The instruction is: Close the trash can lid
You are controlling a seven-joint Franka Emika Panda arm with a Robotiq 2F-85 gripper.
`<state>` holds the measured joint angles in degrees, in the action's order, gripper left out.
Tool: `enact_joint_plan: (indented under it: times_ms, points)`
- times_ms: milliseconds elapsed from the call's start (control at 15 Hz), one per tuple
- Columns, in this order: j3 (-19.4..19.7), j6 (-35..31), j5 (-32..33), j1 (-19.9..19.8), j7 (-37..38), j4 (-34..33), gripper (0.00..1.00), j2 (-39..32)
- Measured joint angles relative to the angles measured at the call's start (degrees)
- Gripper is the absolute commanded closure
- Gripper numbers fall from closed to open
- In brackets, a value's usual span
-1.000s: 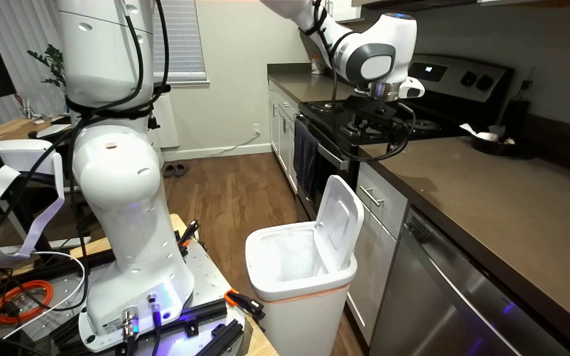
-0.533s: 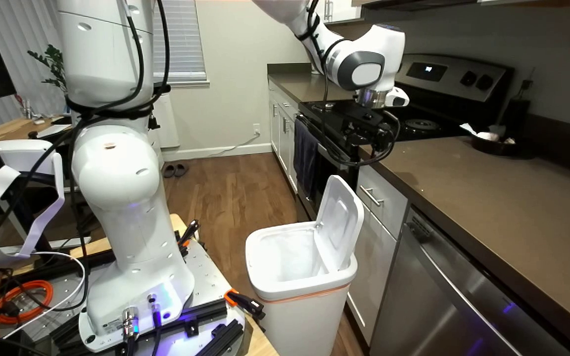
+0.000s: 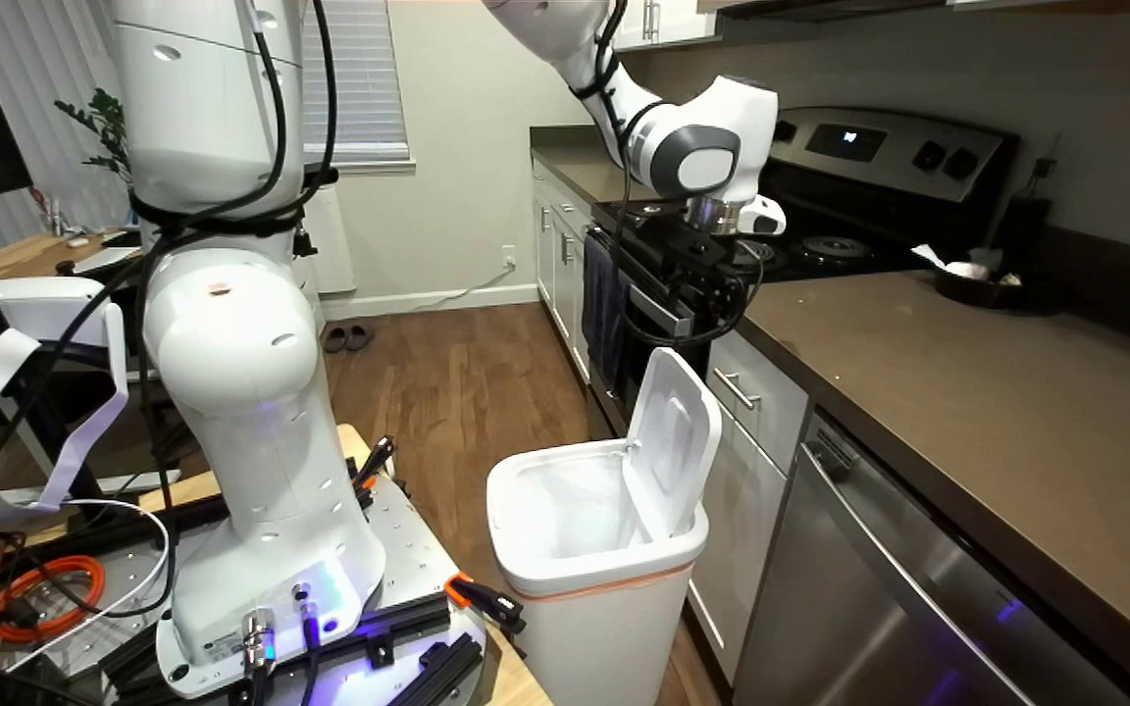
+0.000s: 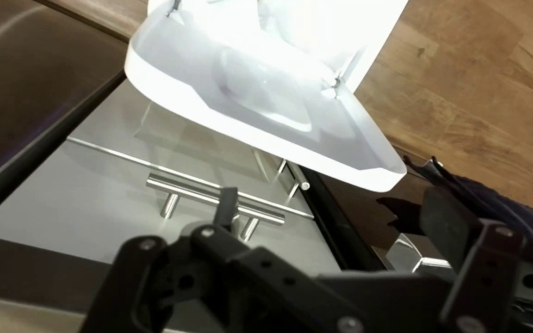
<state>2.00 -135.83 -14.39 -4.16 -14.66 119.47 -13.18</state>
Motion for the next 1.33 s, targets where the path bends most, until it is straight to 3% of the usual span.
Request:
enact_joint_plan:
  times_ms: [333,400,467,533,667,1133,1333]
  points:
    - [-0.76,-12.07,-0.14,0.00,3.42,2.68,0.00,-4.28]
    - [-1.00,-15.28,-0.16,-0.01,4.41,3.27,0.18,-5.35]
    - [-1.27,-18.23,-0.17,-0.01,5.28,3.78,0.19,-6.28]
    - [-1.53,-20.68,-0.17,0.00,6.11,4.28,0.33,-7.09]
    - [-1.86,-24.83,-0.05,0.11,7.90,5.34,0.47,-8.10]
    - [-1.26,-32.51,2.37,2.07,14.29,9.06,0.91,-8.29]
    - [-1.31,-34.77,2.81,2.60,15.30,10.18,0.99,-8.42]
